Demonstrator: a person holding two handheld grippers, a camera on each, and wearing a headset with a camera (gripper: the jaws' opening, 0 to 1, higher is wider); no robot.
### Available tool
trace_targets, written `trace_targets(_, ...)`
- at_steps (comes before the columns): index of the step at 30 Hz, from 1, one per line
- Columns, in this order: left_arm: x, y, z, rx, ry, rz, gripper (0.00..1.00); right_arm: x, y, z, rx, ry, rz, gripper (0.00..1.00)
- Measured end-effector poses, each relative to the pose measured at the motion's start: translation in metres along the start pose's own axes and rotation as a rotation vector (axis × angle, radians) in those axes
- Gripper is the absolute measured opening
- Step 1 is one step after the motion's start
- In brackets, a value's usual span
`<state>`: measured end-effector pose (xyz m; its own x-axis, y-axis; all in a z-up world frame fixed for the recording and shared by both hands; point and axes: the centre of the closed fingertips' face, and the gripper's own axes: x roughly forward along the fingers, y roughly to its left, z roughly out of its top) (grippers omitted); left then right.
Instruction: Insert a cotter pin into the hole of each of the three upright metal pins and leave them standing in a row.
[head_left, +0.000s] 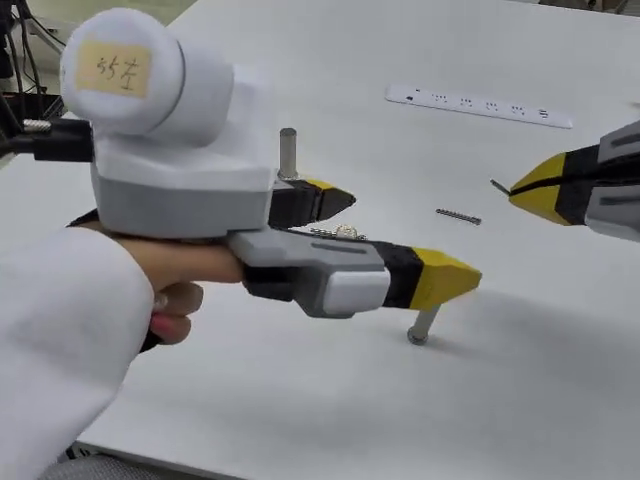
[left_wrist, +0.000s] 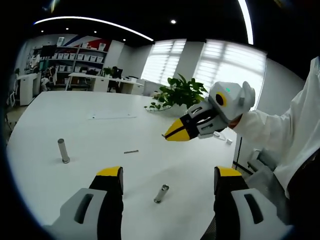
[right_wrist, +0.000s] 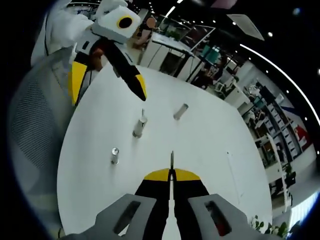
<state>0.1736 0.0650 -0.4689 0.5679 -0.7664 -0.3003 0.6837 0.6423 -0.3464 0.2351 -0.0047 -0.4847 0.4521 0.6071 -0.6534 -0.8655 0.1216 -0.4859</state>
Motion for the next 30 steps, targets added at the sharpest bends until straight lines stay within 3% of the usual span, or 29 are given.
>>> trace_targets(4, 0.007, 0.000, 0.005, -0.028, -0.006, -0.016, 0.66, -0.005, 0.004, 0.007, -0.023, -0.018, -0.045, 0.00)
trace_targets(10, 0.016, 0.003, 0.007, -0.045, 0.011, -0.024, 0.54, -0.010, 0.019, 0.010, -0.072, 0.003, -0.097, 0.00)
trace_targets(13, 0.021, 0.005, 0.007, -0.068, 0.021, -0.021, 0.53, -0.011, 0.023, 0.010, -0.075, 0.007, -0.122, 0.00)
trace_targets(23, 0.036, -0.006, 0.003, -0.112, 0.053, -0.084, 0.35, -0.012, 0.041, 0.009, -0.033, -0.007, -0.136, 0.00)
trace_targets(27, 0.042, -0.011, 0.001, -0.130, 0.064, -0.109, 0.24, -0.012, 0.045, 0.008, -0.023, -0.010, -0.141, 0.00)
trace_targets(30, 0.045, -0.015, -0.001, -0.130, 0.074, -0.123, 0.22, -0.013, 0.046, 0.009, -0.021, -0.013, -0.143, 0.00)
